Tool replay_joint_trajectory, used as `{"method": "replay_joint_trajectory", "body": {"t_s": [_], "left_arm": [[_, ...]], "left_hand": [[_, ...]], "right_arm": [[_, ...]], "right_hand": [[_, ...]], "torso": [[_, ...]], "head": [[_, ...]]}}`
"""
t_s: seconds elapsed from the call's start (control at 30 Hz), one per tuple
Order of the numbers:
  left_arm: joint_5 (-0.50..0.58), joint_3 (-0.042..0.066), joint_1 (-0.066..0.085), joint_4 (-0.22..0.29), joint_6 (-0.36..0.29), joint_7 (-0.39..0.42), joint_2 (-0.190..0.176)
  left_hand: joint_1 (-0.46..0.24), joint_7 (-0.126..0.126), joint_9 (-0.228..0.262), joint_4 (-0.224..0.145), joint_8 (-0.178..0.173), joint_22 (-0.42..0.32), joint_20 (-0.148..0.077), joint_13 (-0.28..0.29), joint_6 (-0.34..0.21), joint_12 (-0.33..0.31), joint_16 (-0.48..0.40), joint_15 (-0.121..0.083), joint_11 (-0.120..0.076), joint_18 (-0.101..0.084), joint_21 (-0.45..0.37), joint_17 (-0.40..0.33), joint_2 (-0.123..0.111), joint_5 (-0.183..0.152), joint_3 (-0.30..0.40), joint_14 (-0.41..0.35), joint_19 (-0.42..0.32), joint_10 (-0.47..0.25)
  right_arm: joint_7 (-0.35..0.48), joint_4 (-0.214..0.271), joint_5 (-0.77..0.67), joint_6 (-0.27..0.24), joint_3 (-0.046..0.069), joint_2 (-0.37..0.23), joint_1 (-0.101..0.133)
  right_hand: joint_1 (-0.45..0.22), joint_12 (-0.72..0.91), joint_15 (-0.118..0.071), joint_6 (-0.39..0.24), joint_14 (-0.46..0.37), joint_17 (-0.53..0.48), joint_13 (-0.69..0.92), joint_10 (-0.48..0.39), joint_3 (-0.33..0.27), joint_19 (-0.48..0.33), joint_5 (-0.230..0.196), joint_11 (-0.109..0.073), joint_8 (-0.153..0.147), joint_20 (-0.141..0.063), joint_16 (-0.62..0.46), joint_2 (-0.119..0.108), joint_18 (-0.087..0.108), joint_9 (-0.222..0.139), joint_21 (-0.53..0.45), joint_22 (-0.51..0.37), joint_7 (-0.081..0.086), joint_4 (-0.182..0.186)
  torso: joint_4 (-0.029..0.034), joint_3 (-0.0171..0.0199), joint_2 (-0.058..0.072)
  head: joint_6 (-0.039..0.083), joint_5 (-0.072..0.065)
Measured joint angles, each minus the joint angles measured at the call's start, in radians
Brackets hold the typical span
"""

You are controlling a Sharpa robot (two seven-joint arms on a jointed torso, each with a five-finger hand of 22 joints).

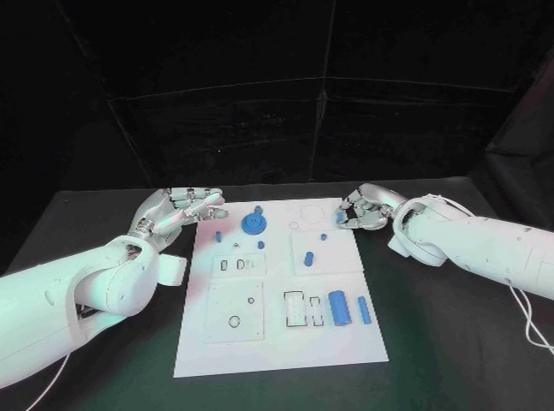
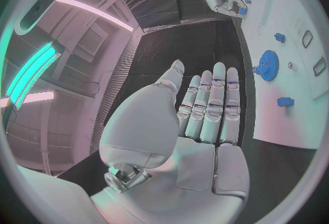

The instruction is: Assemble the parts on the task board

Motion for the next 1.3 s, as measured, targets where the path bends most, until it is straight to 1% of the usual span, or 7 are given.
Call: {"method": "replay_joint_trajectory", "body": {"t_s": [0.13,0.27,0.53,0.83,1.03,1.2,1.3], "left_arm": [[0.000,0.000,0.000,0.000,0.000,0.000,0.000],[0.000,0.000,0.000,0.000,0.000,0.000,0.000],[0.000,0.000,0.000,0.000,0.001,-0.001,-0.001],[0.000,0.000,0.000,0.000,0.001,-0.001,-0.003],[0.000,0.000,0.000,0.001,0.001,-0.002,-0.009],[0.000,0.000,0.000,0.001,0.001,-0.002,-0.010],[0.000,0.000,0.000,-0.002,0.001,-0.002,-0.009]], "left_hand": [[0.000,0.000,0.000,0.000,0.000,0.000,0.000,0.000,0.000,0.000,0.000,0.000,0.000,0.000,0.000,0.000,0.000,0.000,0.000,0.000,0.000,0.000],[0.000,0.000,0.000,0.000,0.000,0.000,0.000,0.000,0.000,0.000,0.000,0.000,0.000,0.000,0.000,0.000,0.000,0.000,0.000,0.000,0.000,0.000],[0.000,0.000,0.000,0.000,0.000,0.000,0.000,0.000,0.000,0.000,0.000,0.000,0.000,0.000,0.000,0.000,0.000,0.000,0.000,0.000,0.000,0.000],[0.000,0.000,0.000,-0.003,-0.004,-0.001,0.000,0.000,0.000,-0.005,0.000,0.000,0.000,0.000,0.000,0.001,0.000,0.000,0.003,0.000,0.007,0.000],[0.000,0.000,0.000,-0.003,-0.004,-0.001,0.000,0.000,0.000,-0.005,0.000,0.000,0.000,0.000,0.000,0.001,0.000,0.000,0.003,0.000,0.007,0.000],[0.000,0.000,0.000,-0.003,-0.004,-0.001,0.000,0.000,0.000,-0.005,0.000,0.000,0.000,0.000,0.000,0.001,0.000,0.000,0.003,0.000,0.007,0.000],[0.000,0.000,0.000,-0.003,-0.004,-0.001,0.000,0.000,0.000,-0.005,0.000,0.000,0.000,0.000,0.000,0.001,0.000,0.000,0.003,0.000,0.007,0.000]], "right_arm": [[-0.003,0.001,-0.001,-0.002,0.000,0.002,0.000],[-0.006,0.001,-0.002,-0.006,0.000,0.003,-0.001],[-0.011,0.002,-0.003,-0.026,0.000,0.003,-0.001],[-0.012,0.022,-0.003,-0.063,0.000,-0.002,-0.001],[-0.018,0.084,-0.003,-0.088,0.001,-0.028,-0.001],[-0.049,0.164,-0.002,-0.103,0.001,-0.050,0.002],[-0.077,0.218,-0.003,-0.109,0.001,-0.048,0.006]], "right_hand": [[0.003,0.000,0.000,0.007,0.000,0.000,0.001,0.000,0.000,0.004,0.000,0.000,0.004,-0.004,0.000,0.002,0.000,0.000,0.000,0.003,0.000,0.000],[0.013,0.001,-0.007,0.026,0.000,0.000,0.004,0.005,0.013,0.007,-0.005,-0.004,0.012,-0.007,0.000,0.027,0.000,0.001,0.000,0.006,-0.010,-0.009],[0.020,0.008,-0.014,0.060,0.000,0.000,0.011,0.011,0.048,0.014,-0.022,-0.018,0.025,-0.014,0.000,0.051,0.000,0.001,0.000,0.011,-0.019,-0.022],[0.031,0.008,-0.021,0.064,0.000,0.000,0.016,0.016,0.083,0.014,-0.027,-0.023,0.031,-0.021,0.000,0.067,0.000,0.000,0.000,0.013,-0.017,-0.038],[0.028,0.008,-0.021,0.064,0.000,0.000,0.015,0.016,0.086,0.014,-0.022,-0.023,0.031,-0.021,0.000,0.070,0.000,0.000,0.000,0.013,-0.017,-0.041],[0.021,0.008,-0.021,0.064,0.000,0.000,0.013,0.016,0.089,0.014,-0.022,-0.023,0.029,-0.021,0.000,0.077,0.000,0.000,0.000,0.014,-0.018,-0.038],[0.020,0.008,-0.021,0.064,0.000,0.000,0.013,0.016,0.089,0.014,-0.022,-0.023,0.027,-0.021,0.000,0.078,0.000,0.000,0.000,0.019,-0.018,-0.038]], "torso": [[-0.0005,0.0002,0.000],[-0.0005,0.0002,0.000],[-0.0005,0.0002,0.000],[-0.0001,0.0003,0.000],[-0.0017,-0.0004,-0.002],[-0.0020,-0.0035,-0.005],[-0.0024,-0.0057,-0.009]], "head": [[0.000,0.000],[-0.001,0.000],[-0.002,-0.001],[-0.003,0.001],[-0.002,0.005],[-0.002,0.005],[-0.005,0.013]]}}
